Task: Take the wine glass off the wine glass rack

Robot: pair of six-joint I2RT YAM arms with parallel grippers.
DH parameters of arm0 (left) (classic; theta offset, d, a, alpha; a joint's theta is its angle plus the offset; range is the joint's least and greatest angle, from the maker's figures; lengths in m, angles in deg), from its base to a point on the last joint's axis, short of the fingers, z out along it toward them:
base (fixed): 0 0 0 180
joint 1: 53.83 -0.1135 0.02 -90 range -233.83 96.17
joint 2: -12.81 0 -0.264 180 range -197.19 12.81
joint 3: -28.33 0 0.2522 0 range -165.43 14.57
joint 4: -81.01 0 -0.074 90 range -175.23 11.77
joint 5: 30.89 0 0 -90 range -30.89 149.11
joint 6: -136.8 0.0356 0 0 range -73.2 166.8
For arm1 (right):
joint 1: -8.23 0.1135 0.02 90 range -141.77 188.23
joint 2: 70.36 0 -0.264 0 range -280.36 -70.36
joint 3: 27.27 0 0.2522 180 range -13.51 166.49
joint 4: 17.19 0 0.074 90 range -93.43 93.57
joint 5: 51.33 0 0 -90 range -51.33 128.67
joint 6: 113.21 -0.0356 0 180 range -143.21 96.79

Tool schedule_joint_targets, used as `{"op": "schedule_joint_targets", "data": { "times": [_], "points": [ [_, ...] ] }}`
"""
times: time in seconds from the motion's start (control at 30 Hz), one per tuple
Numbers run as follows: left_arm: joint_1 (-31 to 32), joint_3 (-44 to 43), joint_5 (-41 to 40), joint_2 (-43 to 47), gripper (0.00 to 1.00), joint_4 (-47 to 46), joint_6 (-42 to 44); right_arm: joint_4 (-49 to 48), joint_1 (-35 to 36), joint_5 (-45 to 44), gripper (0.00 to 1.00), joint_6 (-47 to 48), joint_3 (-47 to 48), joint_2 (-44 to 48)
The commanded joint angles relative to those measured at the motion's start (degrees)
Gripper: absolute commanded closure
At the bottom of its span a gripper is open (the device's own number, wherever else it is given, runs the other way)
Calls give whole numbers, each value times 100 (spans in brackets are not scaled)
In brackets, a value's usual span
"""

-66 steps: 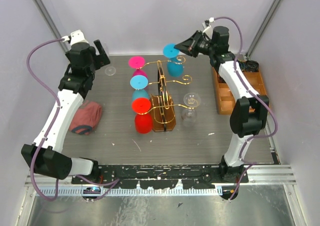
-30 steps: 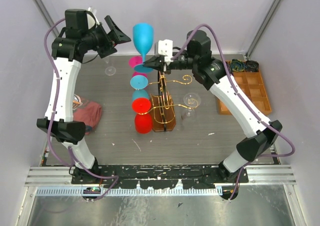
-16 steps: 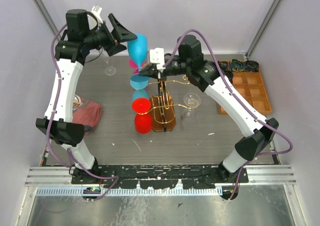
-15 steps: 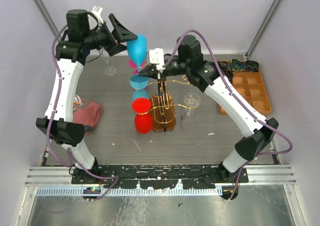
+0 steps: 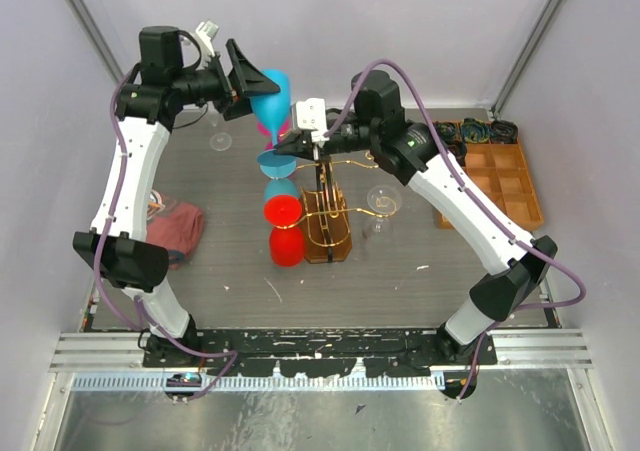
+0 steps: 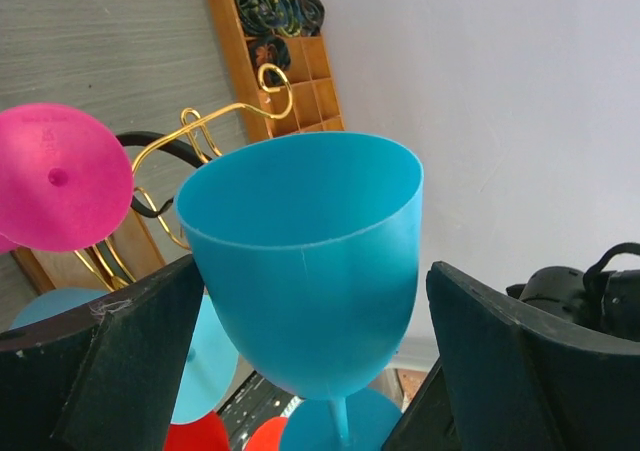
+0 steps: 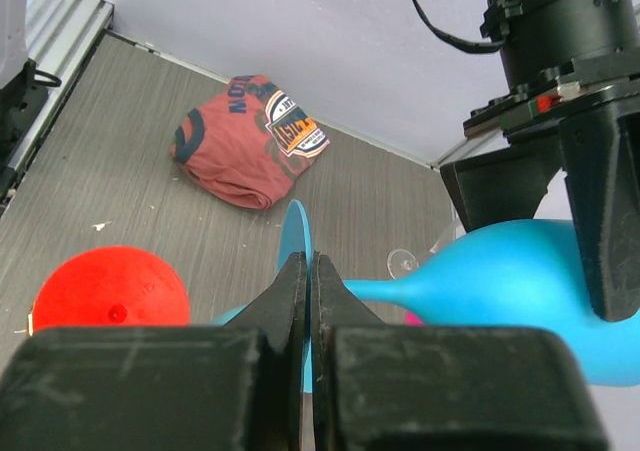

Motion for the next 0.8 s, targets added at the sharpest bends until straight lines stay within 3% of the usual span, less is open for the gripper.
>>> {"op": "schedule_joint_targets", "data": {
  "times": [0.0,0.33,0.4,0.53,0.63,0.67,0.77],
  "points": [
    [4,6,627,13,2,219,466,-144,122,237,99,34,298,100],
    [-2,4,559,-21,2,362,554,-101,166,228,99,7,291,80],
    [-7,41,659,2,9,331,542,-106,165,205,99,-31,258,91],
    [-23,100,883,44,37,31,528,-294,163,101,99,-316,160,96],
    [-80,139,919,69,40,44,583,-418,168,16,99,-423,64,140],
    [-123,158,901,77,38,91,628,-491,166,-49,89,-509,28,160],
    [-403,237,805,158,35,243,828,-770,163,-395,36,-843,-135,276]
  ]
}}
